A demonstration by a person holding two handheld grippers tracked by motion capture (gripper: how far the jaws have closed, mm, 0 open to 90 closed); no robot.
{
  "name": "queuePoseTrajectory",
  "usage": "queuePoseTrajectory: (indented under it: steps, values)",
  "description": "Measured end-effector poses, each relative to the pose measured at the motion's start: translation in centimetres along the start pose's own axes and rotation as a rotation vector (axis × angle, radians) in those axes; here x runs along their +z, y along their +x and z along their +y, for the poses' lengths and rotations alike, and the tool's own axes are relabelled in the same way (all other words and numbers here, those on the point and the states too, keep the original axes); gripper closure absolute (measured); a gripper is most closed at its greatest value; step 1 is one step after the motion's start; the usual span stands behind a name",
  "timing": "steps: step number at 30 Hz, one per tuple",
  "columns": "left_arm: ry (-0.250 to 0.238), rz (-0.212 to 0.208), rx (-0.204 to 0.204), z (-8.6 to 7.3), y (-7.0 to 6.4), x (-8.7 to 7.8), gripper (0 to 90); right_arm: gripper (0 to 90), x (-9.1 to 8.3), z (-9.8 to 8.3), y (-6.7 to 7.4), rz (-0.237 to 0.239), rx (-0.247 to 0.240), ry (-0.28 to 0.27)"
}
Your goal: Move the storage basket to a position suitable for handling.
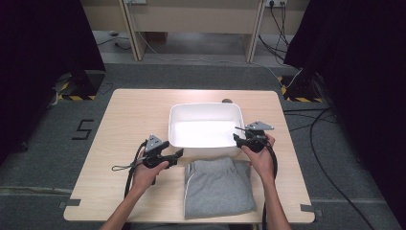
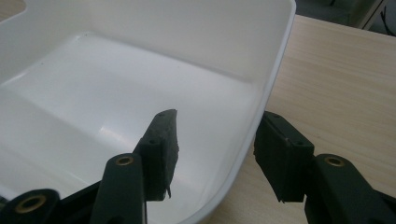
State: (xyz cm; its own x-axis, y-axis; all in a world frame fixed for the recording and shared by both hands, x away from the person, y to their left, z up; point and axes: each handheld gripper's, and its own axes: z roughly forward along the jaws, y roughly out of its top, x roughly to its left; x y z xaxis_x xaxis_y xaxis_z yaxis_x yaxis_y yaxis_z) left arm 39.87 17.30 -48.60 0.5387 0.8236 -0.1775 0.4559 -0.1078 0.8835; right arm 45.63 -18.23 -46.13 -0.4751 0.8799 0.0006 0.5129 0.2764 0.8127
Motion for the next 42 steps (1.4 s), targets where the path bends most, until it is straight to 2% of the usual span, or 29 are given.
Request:
queuePoseTrajectory:
  steps: [7, 10, 12, 14, 17, 22, 25, 30, 36, 40, 42]
  values:
    - [-0.001, -0.004, -0.003, 0.0, 0.1, 0.0, 28.2, 49.0, 0.0, -0.1, -0.1, 0.006, 0.009, -0.008]
    - [-0.007, -0.011, -0.016, 0.0, 0.1, -0.1, 27.7, 41.7, -0.1, 0.0, -0.2, 0.028, 0.013, -0.028]
    - [-0.002, 0.003, -0.011, 0.0, 0.0, -0.4, 26.5, 39.6, -0.5, 0.1, -0.2, 0.043, 0.016, -0.048]
    - [0.005, 0.018, -0.017, 0.0, 0.1, -0.7, 25.2, 39.2, -1.0, 0.3, -0.1, 0.026, 0.001, -0.05]
    - [0.007, 0.021, -0.029, 0.0, 0.3, -1.2, 23.3, 36.1, -1.6, 0.4, -0.1, 0.026, 0.014, -0.051]
    - [0.016, 0.023, -0.027, -0.3, 0.4, -2.3, 19.5, 31.9, -2.2, 0.2, -0.5, 0.02, 0.04, -0.056]
    - [0.031, 0.017, -0.034, -0.5, 0.6, -2.8, 16.4, 30.3, -2.6, 0.4, -0.7, 0.016, 0.023, -0.053]
    - [0.039, 0.01, -0.02, -0.8, 0.7, -3.9, 14.9, 26.7, -3.6, 0.8, -0.8, 0.006, 0.033, -0.066]
    - [0.032, 0.01, -0.017, -1.3, 0.7, -4.9, 15.0, 25.0, -4.7, -0.4, -0.6, -0.002, 0.023, -0.06]
    - [0.04, 0.007, -0.016, -2.0, 0.6, -5.5, 14.9, 24.7, -5.8, -1.1, -0.5, -0.008, 0.028, -0.079]
    - [0.044, 0.004, -0.019, -2.3, 0.5, -5.6, 15.0, 23.8, -6.2, -1.4, -0.4, -0.017, 0.015, -0.065]
